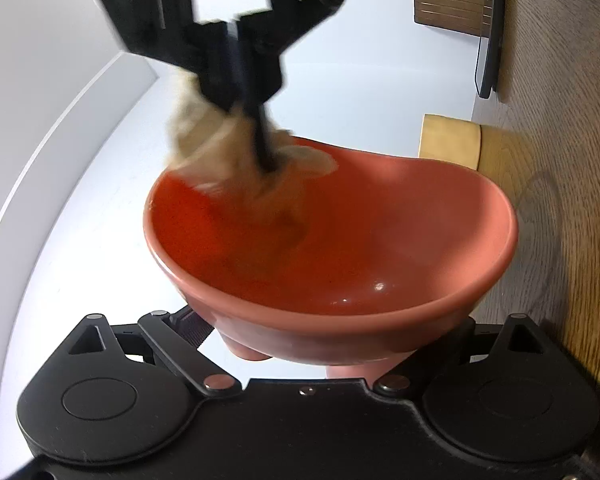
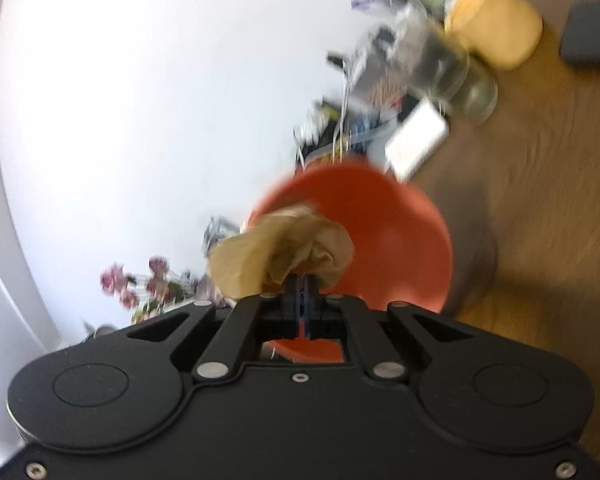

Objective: Clean bowl
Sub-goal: 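Scrub the towel around the bowl's inner wall with the right gripper, then wipe the towel back and forth inside the bowl with the right gripper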

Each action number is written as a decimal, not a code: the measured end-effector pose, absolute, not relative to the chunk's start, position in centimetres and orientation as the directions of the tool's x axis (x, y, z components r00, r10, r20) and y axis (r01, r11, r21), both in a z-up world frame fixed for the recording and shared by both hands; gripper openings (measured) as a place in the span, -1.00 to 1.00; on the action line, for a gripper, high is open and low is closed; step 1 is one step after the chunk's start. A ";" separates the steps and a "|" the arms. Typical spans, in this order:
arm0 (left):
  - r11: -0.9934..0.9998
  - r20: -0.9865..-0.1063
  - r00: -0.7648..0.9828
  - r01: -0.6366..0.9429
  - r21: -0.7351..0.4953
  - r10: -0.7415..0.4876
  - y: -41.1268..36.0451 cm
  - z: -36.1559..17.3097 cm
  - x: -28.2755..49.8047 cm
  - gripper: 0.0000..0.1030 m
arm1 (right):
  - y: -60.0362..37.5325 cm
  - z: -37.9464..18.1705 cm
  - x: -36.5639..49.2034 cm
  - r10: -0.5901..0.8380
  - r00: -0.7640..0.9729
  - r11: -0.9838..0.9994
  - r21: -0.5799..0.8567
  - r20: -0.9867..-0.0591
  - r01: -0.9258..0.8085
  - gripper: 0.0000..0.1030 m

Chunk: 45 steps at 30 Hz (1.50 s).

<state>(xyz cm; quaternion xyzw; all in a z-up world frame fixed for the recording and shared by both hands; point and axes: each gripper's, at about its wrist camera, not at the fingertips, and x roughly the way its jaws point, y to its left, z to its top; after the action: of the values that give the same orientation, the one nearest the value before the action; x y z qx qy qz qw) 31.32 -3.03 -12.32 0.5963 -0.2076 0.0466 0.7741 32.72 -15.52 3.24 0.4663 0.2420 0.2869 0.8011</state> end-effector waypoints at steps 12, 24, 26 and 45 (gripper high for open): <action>0.285 0.377 0.909 -0.320 0.904 -0.175 -3.1 -12.4 31.3 0.79 | -16.6 -1.0 34.1 0.621 0.716 0.517 0.854 -0.320 -0.067 -0.95; 0.284 0.377 0.909 -0.320 0.904 -0.175 -3.1 -12.4 31.2 0.79 | -14.5 0.9 31.5 0.785 0.605 0.360 0.893 -0.133 -0.270 -0.95; 0.284 0.377 0.909 -0.320 0.904 -0.175 -3.1 -12.4 31.2 0.79 | -15.2 2.3 31.0 0.761 0.642 0.362 0.883 -0.095 -0.299 -0.95; 0.284 0.377 0.909 -0.320 0.904 -0.175 -3.1 -12.5 31.2 0.79 | -14.2 -0.2 31.1 0.756 0.608 0.489 0.828 -0.244 -0.275 -0.95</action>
<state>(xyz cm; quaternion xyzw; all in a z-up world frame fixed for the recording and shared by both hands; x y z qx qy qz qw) 31.19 -3.14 -12.49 0.5963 -0.2076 0.0468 0.7741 31.15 -14.25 -0.20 0.3917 0.3066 0.3196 0.8065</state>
